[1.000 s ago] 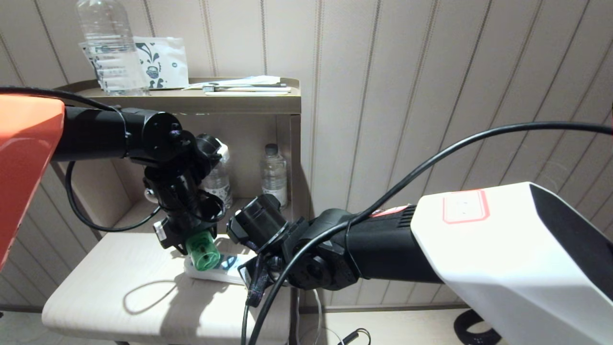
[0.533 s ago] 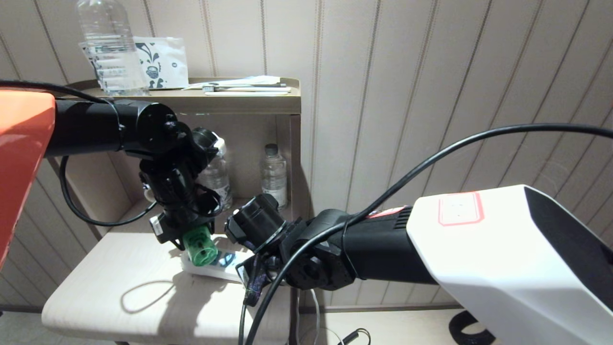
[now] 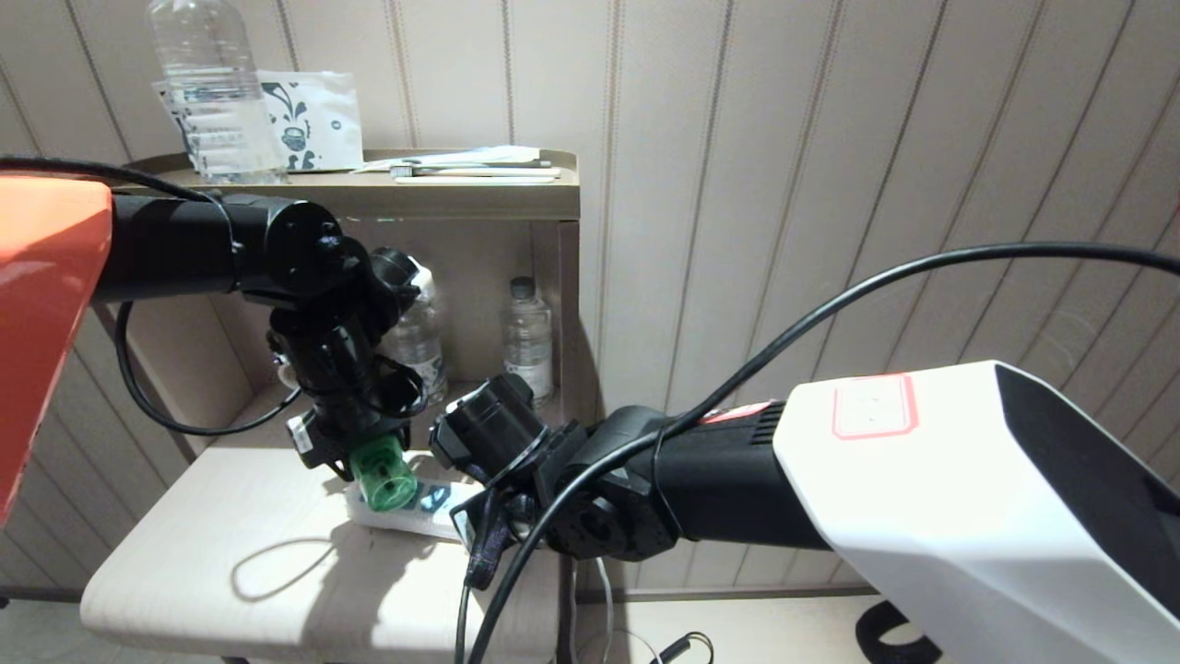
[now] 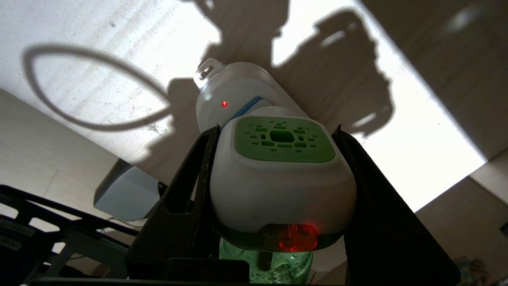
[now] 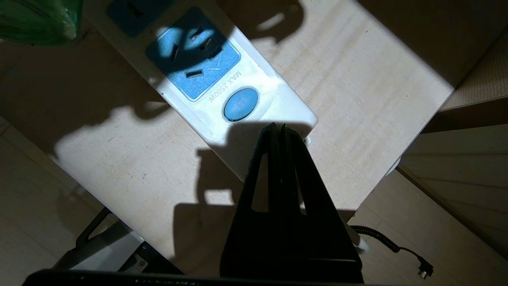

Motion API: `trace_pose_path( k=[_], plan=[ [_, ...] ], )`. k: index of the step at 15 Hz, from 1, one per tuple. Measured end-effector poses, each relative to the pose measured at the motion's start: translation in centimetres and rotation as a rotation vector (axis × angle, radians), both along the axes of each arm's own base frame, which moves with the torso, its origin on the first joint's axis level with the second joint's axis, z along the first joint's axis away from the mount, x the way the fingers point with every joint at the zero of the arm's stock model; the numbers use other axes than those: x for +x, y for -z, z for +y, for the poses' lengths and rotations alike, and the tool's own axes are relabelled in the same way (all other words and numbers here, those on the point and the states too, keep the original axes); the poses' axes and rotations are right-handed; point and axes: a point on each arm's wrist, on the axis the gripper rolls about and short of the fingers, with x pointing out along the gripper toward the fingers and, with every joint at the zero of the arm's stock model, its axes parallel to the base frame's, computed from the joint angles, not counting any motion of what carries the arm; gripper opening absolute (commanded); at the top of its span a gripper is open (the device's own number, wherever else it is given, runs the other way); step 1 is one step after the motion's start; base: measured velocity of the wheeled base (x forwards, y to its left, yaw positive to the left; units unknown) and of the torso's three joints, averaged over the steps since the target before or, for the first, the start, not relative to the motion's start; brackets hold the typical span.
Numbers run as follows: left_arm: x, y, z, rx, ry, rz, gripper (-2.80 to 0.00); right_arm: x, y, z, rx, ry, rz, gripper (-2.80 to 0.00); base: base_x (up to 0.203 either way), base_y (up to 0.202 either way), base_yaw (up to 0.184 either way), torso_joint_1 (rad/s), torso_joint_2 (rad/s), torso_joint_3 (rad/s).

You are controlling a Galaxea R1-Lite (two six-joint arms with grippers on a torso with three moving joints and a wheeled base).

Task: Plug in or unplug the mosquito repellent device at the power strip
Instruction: Hold the socket with your right hand and unplug it with your left hand

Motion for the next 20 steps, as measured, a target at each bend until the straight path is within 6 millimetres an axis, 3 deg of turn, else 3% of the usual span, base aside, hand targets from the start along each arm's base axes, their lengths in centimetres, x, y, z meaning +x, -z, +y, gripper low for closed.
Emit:
trace_pose_path(
  k=[20],
  plan=[
    [-0.2,-0.5,0.1,0.115,-0.016,-0.049,-2.8,-0.2,2.3,0.5,-0.045,-0.012,0.029,-2.8,0.0,0.0,0.0,0.0,0.0,0.0]
  ],
)
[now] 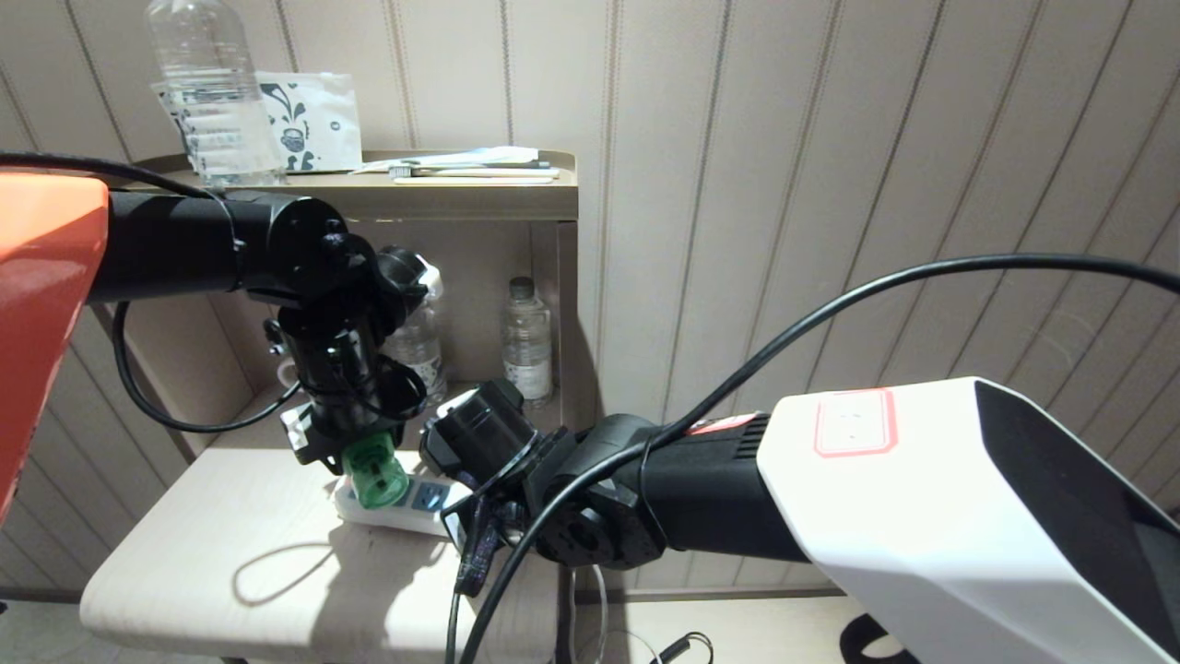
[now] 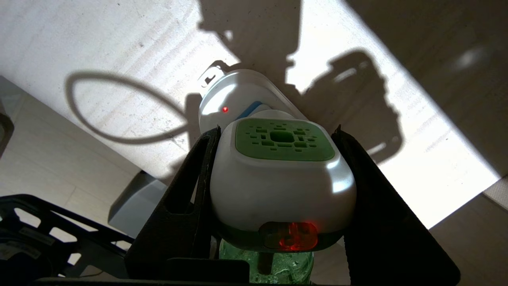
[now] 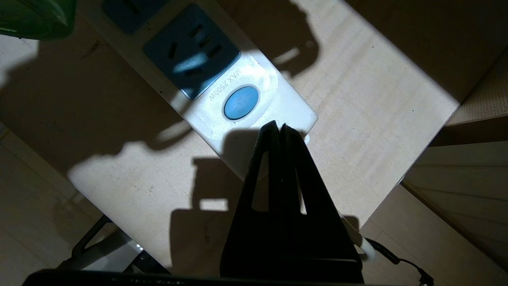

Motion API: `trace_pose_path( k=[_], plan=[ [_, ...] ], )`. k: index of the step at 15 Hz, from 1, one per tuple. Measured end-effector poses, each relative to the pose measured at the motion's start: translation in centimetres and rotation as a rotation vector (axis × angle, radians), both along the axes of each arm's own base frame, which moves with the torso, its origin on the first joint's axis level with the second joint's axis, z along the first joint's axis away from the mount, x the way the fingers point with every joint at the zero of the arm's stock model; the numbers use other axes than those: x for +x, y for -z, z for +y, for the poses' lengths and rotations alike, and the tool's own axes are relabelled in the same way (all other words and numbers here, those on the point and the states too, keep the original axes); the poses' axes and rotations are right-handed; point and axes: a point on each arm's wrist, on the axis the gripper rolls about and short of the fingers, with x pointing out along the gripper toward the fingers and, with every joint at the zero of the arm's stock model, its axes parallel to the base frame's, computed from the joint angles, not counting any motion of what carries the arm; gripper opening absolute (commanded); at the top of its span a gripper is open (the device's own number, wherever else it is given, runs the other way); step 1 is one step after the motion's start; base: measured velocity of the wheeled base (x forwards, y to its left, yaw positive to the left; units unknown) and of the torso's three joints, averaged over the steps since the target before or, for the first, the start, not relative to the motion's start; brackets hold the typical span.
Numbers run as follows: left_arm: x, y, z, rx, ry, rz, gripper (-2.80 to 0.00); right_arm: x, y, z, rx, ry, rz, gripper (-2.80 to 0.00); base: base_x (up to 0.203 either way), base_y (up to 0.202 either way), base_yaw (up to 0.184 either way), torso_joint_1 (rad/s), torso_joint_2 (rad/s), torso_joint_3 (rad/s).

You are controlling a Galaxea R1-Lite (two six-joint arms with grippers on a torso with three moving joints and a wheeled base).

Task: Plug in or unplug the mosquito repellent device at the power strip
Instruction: Hold the socket with your right hand and unplug it with your left hand

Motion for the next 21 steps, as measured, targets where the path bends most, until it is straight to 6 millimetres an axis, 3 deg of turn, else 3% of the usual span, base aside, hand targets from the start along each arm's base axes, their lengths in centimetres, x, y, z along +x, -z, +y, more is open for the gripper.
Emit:
trace_pose_path(
  k=[6,21],
  plan=[
    [0.0,0.6,0.0,0.004,-0.007,0.017,-2.8,0.0,-0.4,0.0,0.004,-0.002,-0.003,-2.8,0.0,0.0,0.0,0.0,0.0,0.0],
    [0.5,1.7,-0.4,0.01,-0.004,0.042,-2.8,0.2,-4.2,1.0,0.097,-0.018,-0.081,-2.8,0.0,0.0,0.0,0.0,0.0,0.0]
  ],
)
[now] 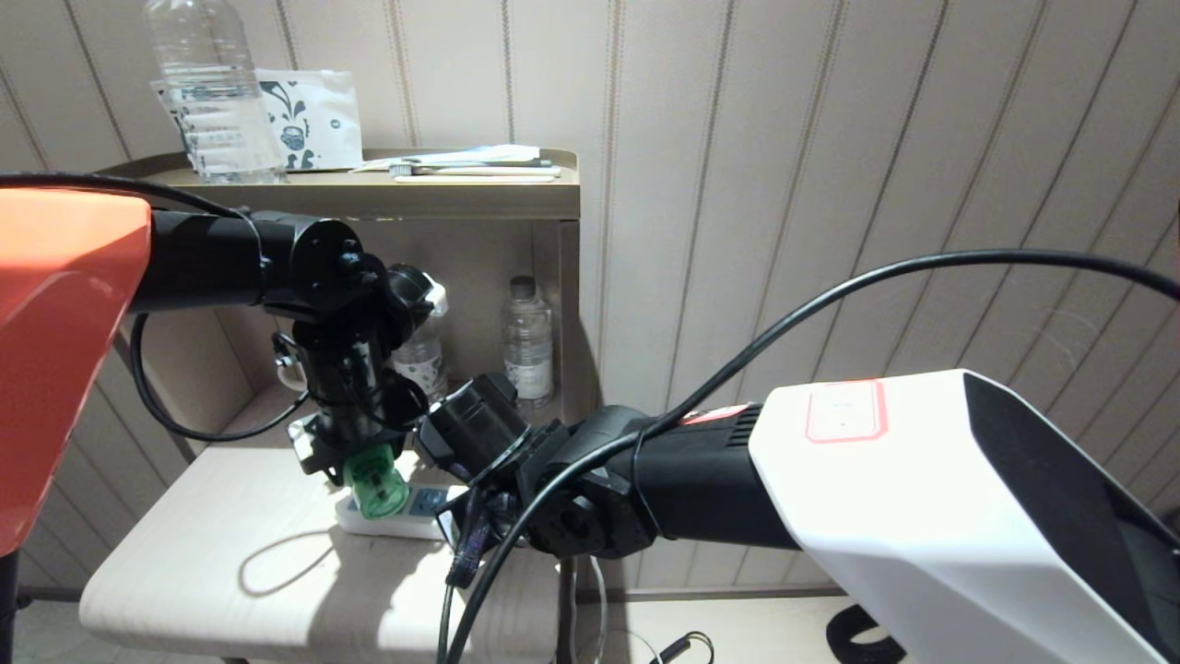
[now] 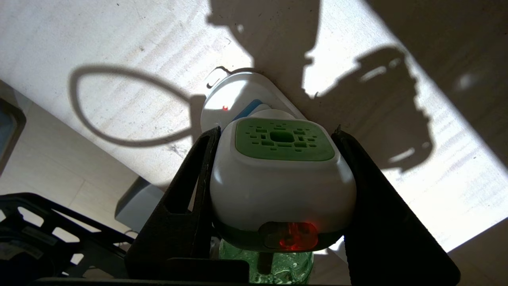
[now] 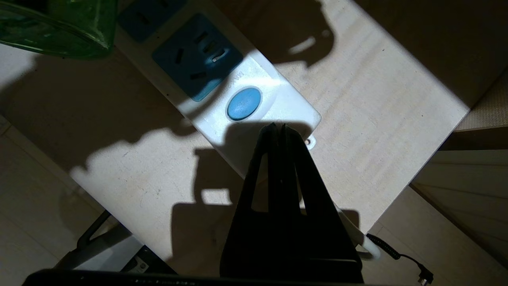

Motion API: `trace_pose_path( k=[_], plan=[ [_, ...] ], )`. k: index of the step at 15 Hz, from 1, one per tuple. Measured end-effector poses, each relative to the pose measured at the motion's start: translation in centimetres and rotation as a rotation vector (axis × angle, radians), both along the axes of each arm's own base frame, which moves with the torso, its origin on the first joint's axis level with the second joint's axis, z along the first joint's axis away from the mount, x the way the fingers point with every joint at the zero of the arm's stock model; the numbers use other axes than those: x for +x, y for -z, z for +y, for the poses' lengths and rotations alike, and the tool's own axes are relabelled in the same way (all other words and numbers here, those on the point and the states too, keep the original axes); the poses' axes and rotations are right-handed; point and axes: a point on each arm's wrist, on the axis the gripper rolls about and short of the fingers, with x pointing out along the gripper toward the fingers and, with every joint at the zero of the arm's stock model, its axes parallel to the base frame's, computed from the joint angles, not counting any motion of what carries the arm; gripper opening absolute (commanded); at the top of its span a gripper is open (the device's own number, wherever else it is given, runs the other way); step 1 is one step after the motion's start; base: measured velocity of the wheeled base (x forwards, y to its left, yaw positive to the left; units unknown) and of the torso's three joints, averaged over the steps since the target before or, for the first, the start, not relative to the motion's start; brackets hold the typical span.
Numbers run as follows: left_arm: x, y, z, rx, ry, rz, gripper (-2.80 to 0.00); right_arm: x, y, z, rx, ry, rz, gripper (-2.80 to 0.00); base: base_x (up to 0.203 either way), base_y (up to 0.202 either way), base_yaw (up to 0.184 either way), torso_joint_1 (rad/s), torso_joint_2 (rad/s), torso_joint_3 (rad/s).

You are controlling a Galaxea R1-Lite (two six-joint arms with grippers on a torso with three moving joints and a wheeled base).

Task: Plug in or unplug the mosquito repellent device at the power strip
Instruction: Hold the socket with your right hand and unplug it with your left hand

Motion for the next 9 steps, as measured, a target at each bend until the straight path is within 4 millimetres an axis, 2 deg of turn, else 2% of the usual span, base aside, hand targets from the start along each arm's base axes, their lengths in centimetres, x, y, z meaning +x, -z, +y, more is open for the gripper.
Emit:
trace_pose_path(
  k=[9],
  plan=[
    [0.0,0.0,0.0,-0.002,0.0,-0.001,-2.8,0.4,-2.0,0.5,0.064,0.001,-0.044,-2.8,0.0,0.0,0.0,0.0,0.0,0.0]
  ],
)
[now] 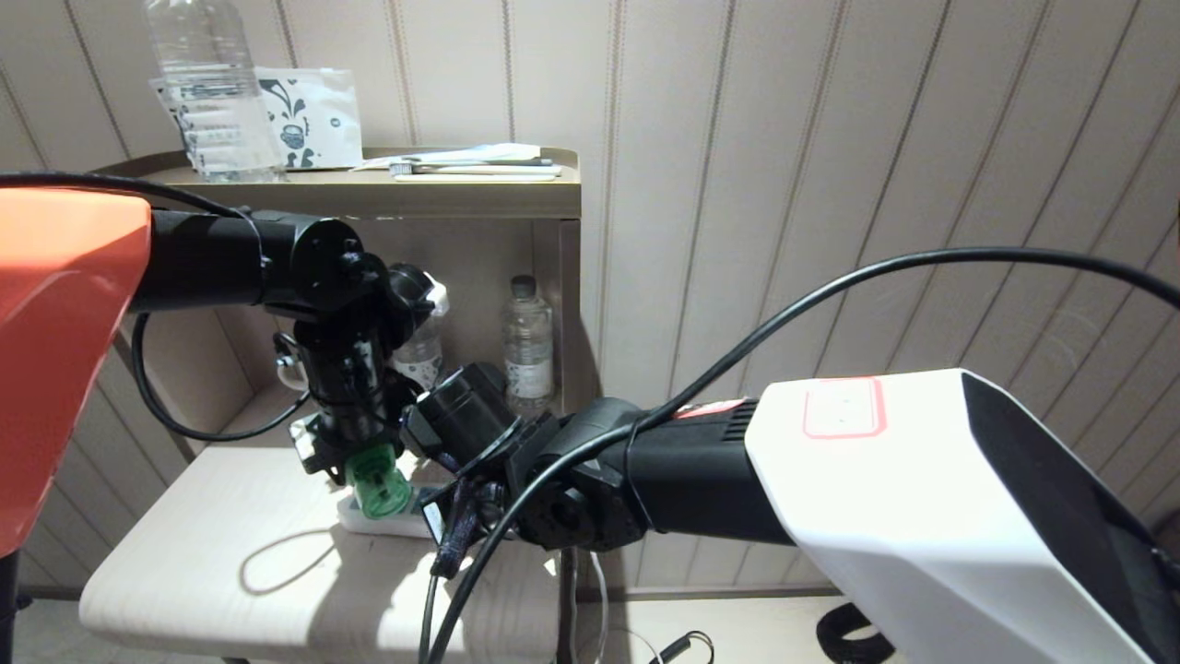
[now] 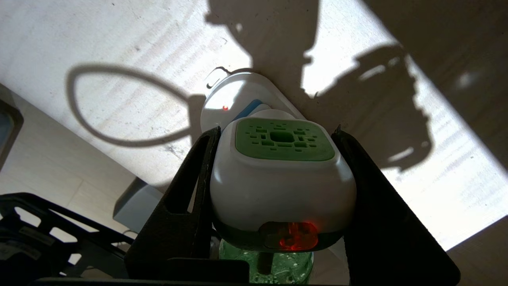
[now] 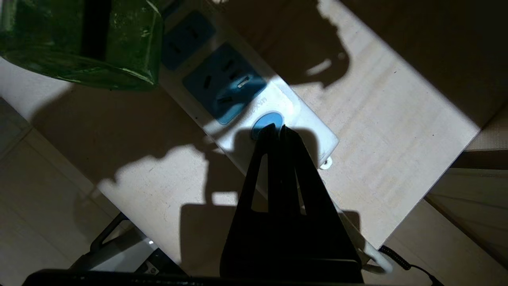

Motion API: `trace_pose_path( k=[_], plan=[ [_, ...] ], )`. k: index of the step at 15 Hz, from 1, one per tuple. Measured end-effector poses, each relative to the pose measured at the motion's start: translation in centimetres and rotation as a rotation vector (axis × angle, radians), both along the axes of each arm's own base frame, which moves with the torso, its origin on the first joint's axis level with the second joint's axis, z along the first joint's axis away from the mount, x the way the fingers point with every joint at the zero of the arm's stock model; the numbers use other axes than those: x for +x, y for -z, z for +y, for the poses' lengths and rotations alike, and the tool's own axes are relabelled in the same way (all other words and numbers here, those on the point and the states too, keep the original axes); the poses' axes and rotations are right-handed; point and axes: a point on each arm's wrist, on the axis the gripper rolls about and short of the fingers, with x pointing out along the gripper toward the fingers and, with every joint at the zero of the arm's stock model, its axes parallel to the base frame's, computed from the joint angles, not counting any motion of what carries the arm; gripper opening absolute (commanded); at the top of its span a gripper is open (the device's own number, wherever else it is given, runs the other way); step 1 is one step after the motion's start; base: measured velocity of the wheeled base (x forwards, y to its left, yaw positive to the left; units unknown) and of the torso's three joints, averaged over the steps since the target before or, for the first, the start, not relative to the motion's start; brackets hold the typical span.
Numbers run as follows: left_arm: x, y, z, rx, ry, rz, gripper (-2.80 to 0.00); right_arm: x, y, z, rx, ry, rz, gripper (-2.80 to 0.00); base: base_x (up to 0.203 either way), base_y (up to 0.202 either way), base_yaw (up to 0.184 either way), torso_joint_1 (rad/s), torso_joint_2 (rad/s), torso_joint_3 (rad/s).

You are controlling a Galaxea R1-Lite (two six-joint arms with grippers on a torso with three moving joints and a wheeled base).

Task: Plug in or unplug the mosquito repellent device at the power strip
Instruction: Hold the socket with your right hand and unplug it with your left hand

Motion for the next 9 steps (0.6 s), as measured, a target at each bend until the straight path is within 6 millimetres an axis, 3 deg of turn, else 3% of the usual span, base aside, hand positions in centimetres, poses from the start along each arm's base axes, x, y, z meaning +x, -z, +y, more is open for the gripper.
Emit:
trace_pose_path(
  k=[9],
  plan=[
    [-0.01,-0.03,-0.01,-0.012,-0.002,0.003,-2.8,0.12,-0.28,0.27,0.021,0.0,-0.006,-2.8,0.0,0.0,0.0,0.0,0.0,0.0]
  ],
)
